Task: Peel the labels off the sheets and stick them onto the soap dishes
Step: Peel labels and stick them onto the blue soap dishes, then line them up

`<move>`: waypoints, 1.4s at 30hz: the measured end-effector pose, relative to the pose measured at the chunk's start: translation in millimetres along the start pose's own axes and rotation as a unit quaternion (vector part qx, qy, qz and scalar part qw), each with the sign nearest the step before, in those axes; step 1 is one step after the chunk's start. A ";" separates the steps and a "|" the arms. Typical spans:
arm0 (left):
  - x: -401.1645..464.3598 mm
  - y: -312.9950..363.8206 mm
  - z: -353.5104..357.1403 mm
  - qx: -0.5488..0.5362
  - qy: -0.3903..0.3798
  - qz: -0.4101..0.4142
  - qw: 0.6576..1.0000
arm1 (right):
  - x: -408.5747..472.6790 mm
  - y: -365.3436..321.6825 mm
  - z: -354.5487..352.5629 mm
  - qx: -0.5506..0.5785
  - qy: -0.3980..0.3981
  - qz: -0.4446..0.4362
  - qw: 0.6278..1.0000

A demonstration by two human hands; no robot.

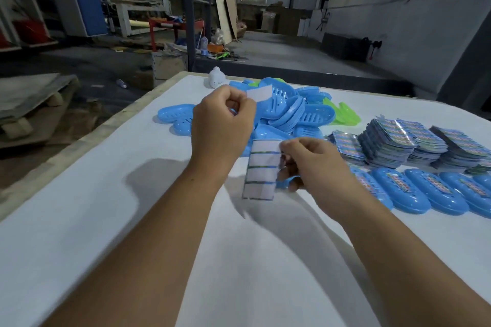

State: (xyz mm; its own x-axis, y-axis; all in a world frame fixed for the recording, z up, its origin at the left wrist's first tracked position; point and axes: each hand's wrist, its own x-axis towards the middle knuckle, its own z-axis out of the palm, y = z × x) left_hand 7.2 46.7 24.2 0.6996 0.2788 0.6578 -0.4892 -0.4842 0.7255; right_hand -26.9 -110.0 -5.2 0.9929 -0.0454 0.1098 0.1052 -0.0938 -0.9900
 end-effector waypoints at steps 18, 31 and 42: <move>2.8 -7.8 -13.7 0.081 0.021 0.189 0.978 | 19.3 -16.6 83.1 -0.129 -0.127 0.033 0.983; -17.3 -10.5 12.8 0.135 -0.139 0.325 0.926 | 23.3 -13.4 -65.1 0.027 0.001 0.138 0.990; -14.9 -13.4 17.5 0.126 -0.177 0.345 0.913 | 28.4 -10.6 -66.9 -0.023 -0.057 0.159 0.985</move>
State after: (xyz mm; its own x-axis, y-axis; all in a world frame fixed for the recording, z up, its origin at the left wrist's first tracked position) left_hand 12.4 34.5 1.2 0.4168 -0.4283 0.8018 -0.7725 -0.6318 0.0640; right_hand -3.5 -176.8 14.4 0.9754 0.0330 -0.2177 -0.2113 -0.1376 -0.9677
